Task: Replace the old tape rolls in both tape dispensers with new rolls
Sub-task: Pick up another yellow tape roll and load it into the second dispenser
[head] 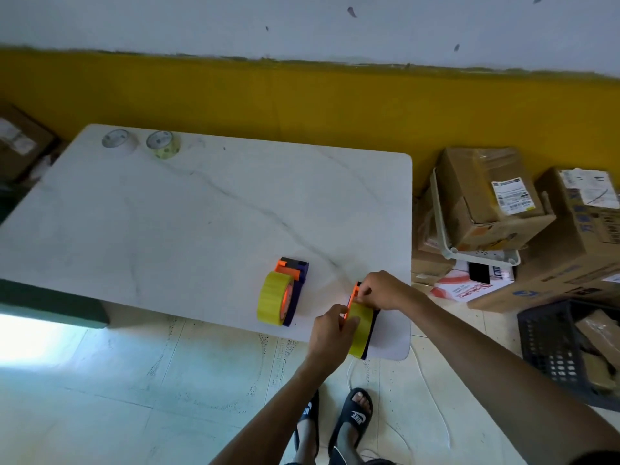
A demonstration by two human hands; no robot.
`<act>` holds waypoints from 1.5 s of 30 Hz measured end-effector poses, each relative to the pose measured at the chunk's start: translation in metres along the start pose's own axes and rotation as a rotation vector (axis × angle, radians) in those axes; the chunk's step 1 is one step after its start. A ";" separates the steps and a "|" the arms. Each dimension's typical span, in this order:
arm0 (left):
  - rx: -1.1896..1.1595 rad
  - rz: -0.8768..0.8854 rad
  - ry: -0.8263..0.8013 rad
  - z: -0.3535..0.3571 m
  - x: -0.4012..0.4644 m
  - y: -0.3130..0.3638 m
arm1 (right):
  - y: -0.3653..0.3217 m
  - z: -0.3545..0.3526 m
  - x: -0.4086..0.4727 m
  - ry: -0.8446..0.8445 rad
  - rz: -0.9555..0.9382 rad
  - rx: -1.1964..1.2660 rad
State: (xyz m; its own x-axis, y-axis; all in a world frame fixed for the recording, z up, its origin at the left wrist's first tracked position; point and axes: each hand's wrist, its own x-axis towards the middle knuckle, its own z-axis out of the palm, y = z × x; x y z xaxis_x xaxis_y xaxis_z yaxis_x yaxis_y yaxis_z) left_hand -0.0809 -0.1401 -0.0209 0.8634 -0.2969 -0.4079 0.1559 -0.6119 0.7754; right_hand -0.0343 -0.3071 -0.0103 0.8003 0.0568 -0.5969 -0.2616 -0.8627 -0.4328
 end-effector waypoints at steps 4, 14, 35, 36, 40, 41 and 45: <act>-0.016 -0.038 0.035 0.001 0.002 0.003 | -0.004 0.009 0.006 0.083 0.001 -0.255; 0.206 -0.059 -0.030 0.004 -0.003 0.012 | 0.004 0.020 0.004 0.162 0.031 -0.176; 0.584 -0.076 -0.046 -0.010 0.010 0.013 | -0.004 0.028 0.028 0.291 0.126 -0.149; 0.584 -0.077 -0.046 -0.010 0.011 0.013 | -0.006 0.029 0.028 0.308 0.124 -0.173; 0.617 -0.062 -0.053 -0.014 0.014 0.015 | -0.001 0.026 0.031 0.322 0.151 -0.219; 0.627 -0.061 -0.063 -0.013 0.013 0.013 | 0.005 0.021 0.032 0.314 0.188 -0.203; 0.576 -0.100 -0.072 -0.009 0.005 0.008 | 0.025 0.004 0.046 0.340 0.224 -0.108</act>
State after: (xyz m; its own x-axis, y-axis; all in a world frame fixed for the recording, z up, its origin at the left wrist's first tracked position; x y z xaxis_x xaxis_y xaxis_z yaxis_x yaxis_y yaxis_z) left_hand -0.0706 -0.1404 -0.0123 0.8197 -0.2538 -0.5134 -0.0680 -0.9333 0.3526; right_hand -0.0063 -0.3243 -0.0508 0.8672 -0.2915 -0.4037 -0.4056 -0.8838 -0.2332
